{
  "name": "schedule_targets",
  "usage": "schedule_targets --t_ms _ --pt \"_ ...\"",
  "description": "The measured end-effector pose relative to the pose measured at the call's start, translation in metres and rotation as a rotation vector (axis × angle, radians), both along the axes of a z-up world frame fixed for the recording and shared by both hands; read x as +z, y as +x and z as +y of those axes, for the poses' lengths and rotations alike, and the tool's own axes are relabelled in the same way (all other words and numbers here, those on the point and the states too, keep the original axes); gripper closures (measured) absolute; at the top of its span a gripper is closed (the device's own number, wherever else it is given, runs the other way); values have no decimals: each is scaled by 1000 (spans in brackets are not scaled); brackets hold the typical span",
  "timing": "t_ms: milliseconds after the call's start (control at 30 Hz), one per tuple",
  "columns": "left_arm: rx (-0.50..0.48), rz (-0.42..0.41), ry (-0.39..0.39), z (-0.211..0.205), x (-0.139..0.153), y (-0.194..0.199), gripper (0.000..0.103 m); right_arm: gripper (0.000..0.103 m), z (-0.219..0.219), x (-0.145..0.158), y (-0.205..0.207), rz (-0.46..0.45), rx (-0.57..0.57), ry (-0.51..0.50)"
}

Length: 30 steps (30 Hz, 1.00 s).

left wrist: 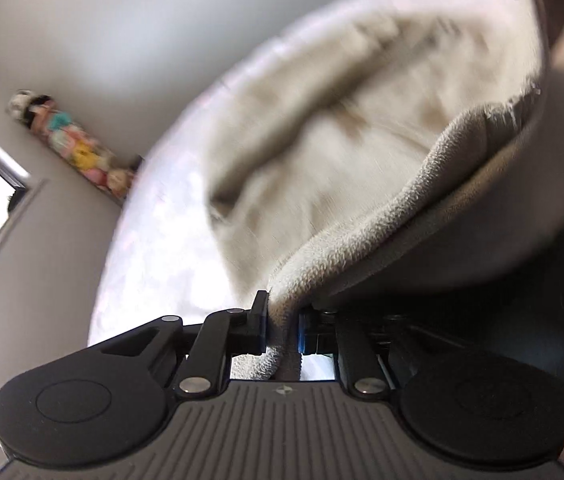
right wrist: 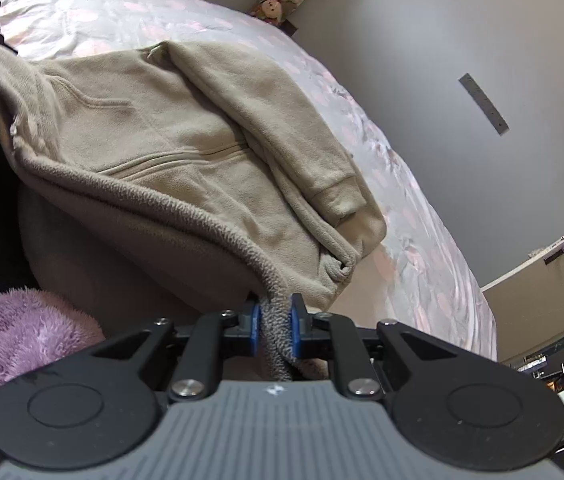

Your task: Fold clothes

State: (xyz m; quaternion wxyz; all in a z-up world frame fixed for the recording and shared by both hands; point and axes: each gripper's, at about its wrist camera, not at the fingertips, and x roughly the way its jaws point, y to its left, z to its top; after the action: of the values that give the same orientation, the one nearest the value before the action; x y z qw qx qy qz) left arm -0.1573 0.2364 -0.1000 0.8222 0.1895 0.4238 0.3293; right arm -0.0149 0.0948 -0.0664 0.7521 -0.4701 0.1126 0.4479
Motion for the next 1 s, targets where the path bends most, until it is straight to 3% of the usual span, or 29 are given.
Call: schedule_targets --t_ms 233,833,1000 --pt "9 -194 32 2 45 -7 93 89 -26 40 -11 -46 -38 185" --pt "-50 -341 95 -52 109 -56 93 89 -101 108 -85 -119 -22 352" --pt "-25 -326 58 -40 98 -45 93 89 -96 105 -80 -117 -24 335"
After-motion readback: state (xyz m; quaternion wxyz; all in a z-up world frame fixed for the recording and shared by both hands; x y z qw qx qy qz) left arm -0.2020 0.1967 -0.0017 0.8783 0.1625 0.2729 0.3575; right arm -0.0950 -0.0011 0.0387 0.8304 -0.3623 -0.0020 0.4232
